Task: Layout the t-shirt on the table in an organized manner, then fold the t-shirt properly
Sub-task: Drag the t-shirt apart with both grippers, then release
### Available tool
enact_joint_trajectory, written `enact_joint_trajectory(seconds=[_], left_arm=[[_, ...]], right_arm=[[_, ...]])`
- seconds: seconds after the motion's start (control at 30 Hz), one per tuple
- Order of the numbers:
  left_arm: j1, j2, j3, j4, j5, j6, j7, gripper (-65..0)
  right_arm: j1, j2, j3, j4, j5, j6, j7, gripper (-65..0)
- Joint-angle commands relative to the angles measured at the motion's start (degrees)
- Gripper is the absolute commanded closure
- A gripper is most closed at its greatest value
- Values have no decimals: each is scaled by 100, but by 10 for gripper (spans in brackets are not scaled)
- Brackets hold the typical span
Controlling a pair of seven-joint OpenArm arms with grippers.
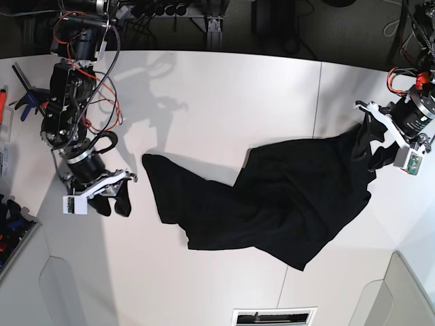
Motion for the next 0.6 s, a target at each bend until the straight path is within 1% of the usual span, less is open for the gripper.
enact_joint_trajectory(seconds=[0.0,0.03,0.1,0.17,0.2,0.27,0.33,0.43,0.47,0.57], left_arm=[[-33,-35,35,-66,-7,-42,-199,-302],[-33,26,144,-208,74,-42,-341,-302],[-72,138,439,-511,492,-44,-745,-302],[-214,186,817,-828,1023,-37,-1121,-302],[-341,212,1003,-984,1185,-31,-1198,-302],[-605,273,1338,-1237,1342,61,-1204,-302],[-855,361,1617,-1429,1493,186,-1202,-302],[-1163,498,1945,-1687,1832,299,-1266,-301],[-1241,533,2028,-1792,1950,306,-1296,-301],[-1438,647,2232,-2135,2190,332,-1309,-298]], right_arm=[[31,-83,-92,90,74,61,140,-291],[-46,-173,-190,90,24,59,146,-291],[-144,-326,-393,83,-306,44,208,-291],[-173,-424,-573,46,-601,-114,326,-291],[-168,-437,-658,-9,-686,-164,417,-291],[-160,-437,-861,-149,-841,-205,619,-291],[-129,-439,-1080,-350,-1047,-247,664,-291],[-2,-439,-1432,-769,-1217,-553,695,-291],[48,-439,-1523,-898,-1279,-595,706,-291],[186,-439,-1696,-1154,-1578,-590,702,-290]])
